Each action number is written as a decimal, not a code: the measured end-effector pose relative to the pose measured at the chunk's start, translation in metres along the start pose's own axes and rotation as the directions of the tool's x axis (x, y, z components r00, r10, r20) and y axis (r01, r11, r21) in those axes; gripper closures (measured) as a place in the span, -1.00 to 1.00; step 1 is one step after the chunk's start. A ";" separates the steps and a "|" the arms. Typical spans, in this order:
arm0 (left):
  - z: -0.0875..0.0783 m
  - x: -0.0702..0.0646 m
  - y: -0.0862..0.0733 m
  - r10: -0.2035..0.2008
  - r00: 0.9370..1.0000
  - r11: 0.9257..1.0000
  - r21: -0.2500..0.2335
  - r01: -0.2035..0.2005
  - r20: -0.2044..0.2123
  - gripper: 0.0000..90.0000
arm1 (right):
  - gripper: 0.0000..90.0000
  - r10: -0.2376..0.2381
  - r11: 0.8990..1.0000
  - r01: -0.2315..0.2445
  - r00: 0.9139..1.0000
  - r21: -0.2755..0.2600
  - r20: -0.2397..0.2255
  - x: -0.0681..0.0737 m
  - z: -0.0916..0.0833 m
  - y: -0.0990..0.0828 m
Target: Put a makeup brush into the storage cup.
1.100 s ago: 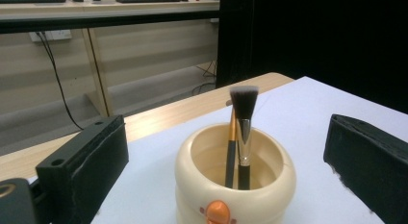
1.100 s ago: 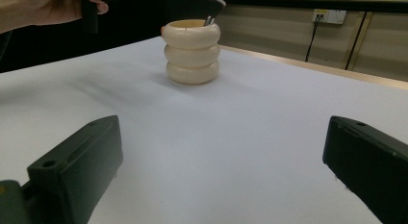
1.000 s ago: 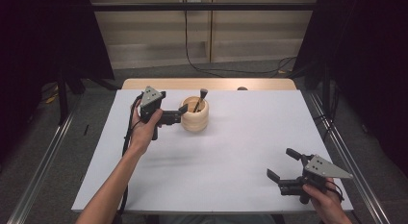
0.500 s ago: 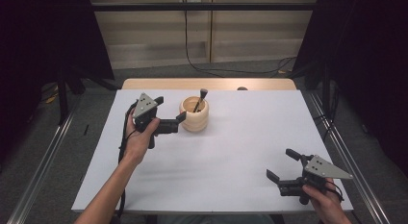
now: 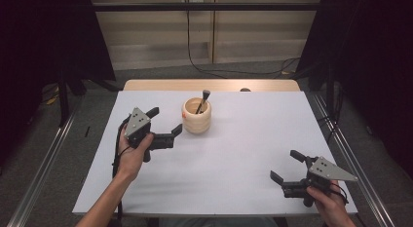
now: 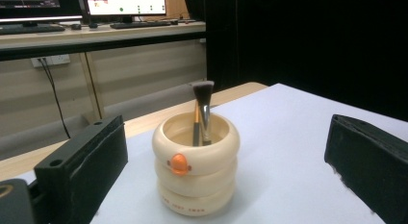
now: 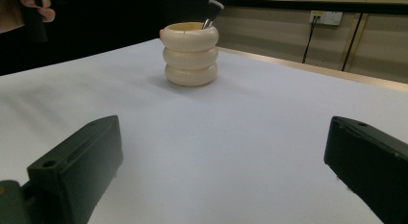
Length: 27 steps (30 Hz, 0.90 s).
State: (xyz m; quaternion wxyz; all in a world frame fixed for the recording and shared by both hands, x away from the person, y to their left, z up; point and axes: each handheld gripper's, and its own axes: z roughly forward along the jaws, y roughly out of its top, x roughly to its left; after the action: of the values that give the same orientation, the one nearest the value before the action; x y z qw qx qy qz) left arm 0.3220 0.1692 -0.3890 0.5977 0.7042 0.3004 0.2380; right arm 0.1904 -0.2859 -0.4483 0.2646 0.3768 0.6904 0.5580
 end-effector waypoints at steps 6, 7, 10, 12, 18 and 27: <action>-0.014 -0.002 -0.008 -0.012 1.000 1.000 0.004 0.012 -0.008 -0.98 | -1.00 -0.003 1.000 0.003 1.000 0.001 0.001 0.000 0.000 0.000; -0.017 -0.002 -0.009 -0.013 1.000 1.000 0.005 0.013 -0.008 -0.98 | -1.00 -0.001 1.000 0.001 1.000 0.001 0.001 0.000 0.000 0.000; -0.024 -0.004 -0.013 -0.006 1.000 1.000 0.001 0.006 -0.009 -0.98 | -1.00 -0.001 1.000 0.001 1.000 0.002 0.002 0.000 -0.001 0.000; -0.028 -0.004 -0.016 -0.001 1.000 1.000 0.004 0.001 -0.020 -0.98 | -1.00 0.000 1.000 0.000 1.000 0.002 0.003 0.000 -0.001 0.000; -0.043 -0.005 -0.029 0.002 0.999 1.000 0.011 -0.001 -0.042 -0.98 | -1.00 -0.001 1.000 0.001 1.000 0.003 0.005 0.000 -0.002 0.000; -0.064 -0.006 -0.048 -0.025 0.997 0.999 0.034 0.028 -0.071 -0.98 | -1.00 -0.004 1.000 0.004 1.000 0.004 0.009 0.000 -0.002 0.000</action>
State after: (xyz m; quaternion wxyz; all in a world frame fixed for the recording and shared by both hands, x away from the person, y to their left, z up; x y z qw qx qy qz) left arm 0.2665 0.2146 -0.4251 0.5774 0.7016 0.3347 0.2496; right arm 0.1887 -0.2868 -0.4482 0.2684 0.3784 0.6910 0.5543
